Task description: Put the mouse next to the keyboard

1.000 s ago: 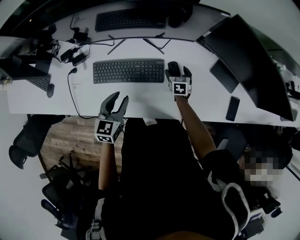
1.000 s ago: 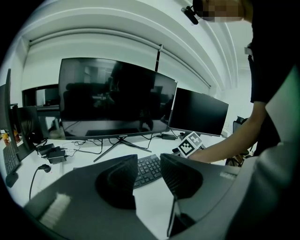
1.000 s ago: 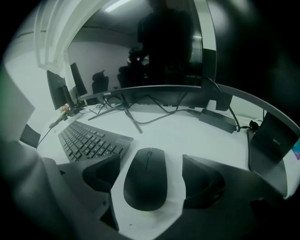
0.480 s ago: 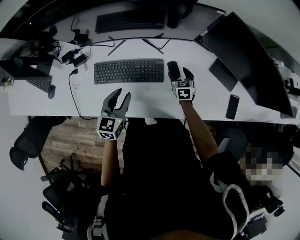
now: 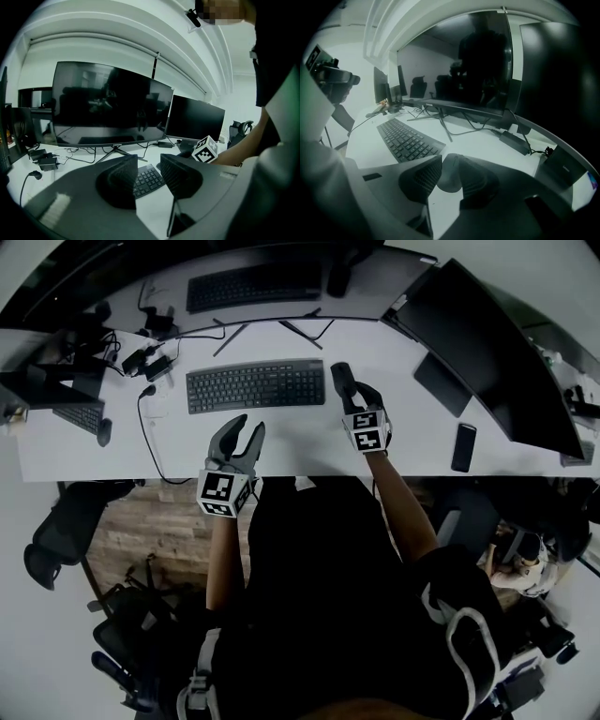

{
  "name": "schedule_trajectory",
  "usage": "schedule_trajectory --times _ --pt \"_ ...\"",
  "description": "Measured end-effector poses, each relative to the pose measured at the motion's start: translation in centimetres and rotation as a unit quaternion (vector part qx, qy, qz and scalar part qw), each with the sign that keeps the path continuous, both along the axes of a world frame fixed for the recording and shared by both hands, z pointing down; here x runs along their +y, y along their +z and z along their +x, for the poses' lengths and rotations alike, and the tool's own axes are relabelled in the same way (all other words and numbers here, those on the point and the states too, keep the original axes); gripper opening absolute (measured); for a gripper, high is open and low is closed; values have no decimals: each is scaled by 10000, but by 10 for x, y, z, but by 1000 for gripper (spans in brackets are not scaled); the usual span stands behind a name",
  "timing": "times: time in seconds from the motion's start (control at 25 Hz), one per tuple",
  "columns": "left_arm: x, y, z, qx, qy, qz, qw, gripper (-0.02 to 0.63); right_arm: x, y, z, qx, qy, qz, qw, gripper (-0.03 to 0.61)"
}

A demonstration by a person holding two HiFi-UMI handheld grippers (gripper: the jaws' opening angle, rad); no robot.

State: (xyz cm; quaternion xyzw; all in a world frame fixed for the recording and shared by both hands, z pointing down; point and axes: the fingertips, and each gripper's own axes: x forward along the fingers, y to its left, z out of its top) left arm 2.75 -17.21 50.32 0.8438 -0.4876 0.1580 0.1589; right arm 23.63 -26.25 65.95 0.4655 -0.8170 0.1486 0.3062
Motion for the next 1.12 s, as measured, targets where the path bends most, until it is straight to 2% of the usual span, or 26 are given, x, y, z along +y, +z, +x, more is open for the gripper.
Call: schedule_trajectory --times 0.32,0.6,0.84,1.12 --pt "-6 0 -1 54 172 -13 9998 123 11 -30 0 -90 -149 367 9992 4" --pt "-22 -9 0 143 487 145 9986 65 21 -53 -4 -575 -143 476 9971 3" --pt "-32 -11 0 249 786 176 9964 12 34 -75 -15 -712 -197 695 9948 3" --pt "-36 -8 4 303 1191 145 9923 0 46 -93 -27 -912 -269 958 9909 3"
